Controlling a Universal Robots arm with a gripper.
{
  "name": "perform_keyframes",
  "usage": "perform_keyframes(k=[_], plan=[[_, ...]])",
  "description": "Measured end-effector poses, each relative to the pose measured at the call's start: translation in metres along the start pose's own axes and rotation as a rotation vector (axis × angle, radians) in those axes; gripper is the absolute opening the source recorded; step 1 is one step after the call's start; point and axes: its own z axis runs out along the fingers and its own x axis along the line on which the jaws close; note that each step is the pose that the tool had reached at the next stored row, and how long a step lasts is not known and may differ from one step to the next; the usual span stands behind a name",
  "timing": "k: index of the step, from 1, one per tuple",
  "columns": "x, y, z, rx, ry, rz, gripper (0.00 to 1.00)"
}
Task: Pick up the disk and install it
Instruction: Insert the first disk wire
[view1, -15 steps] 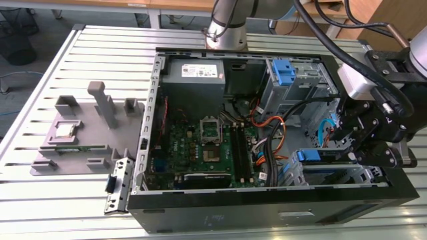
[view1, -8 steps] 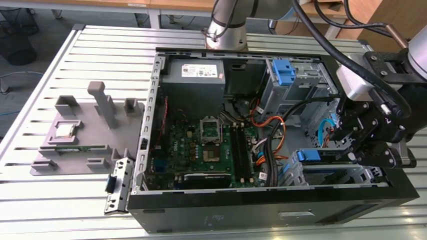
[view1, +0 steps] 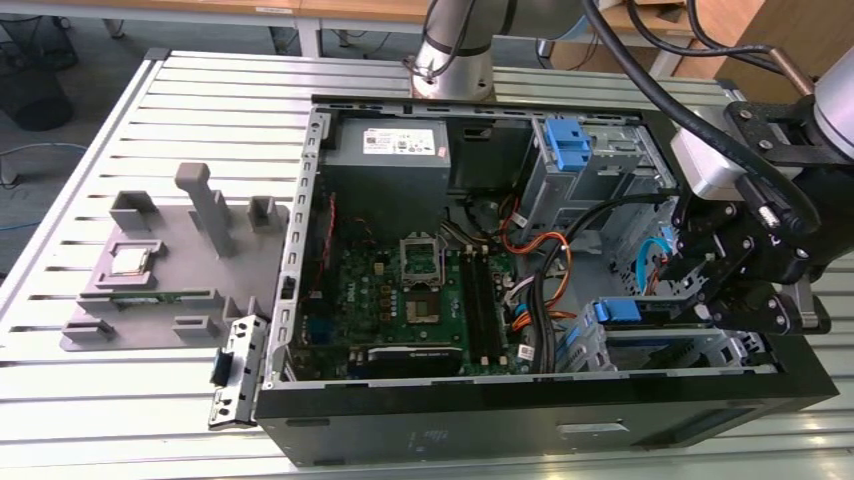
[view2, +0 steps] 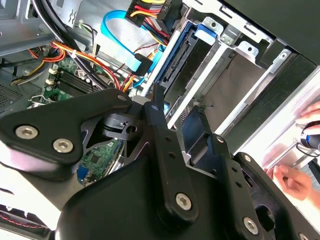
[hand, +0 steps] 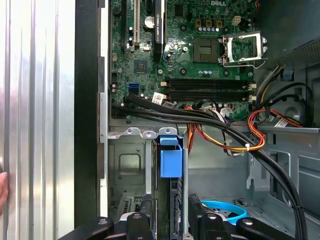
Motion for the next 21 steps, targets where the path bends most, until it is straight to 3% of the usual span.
perform_keyframes(k=[8, 18, 21], plan=[[-0.0001, 0.0001, -0.0006, 0.0, 0.0001, 0.0, 0.42], [-0.0012, 0.0002, -0.0139, 0.0, -0.005, 0.0, 0.42], [-0.0012, 0.0003, -0.0149, -0.0001, -0.0081, 0.0, 0.42]])
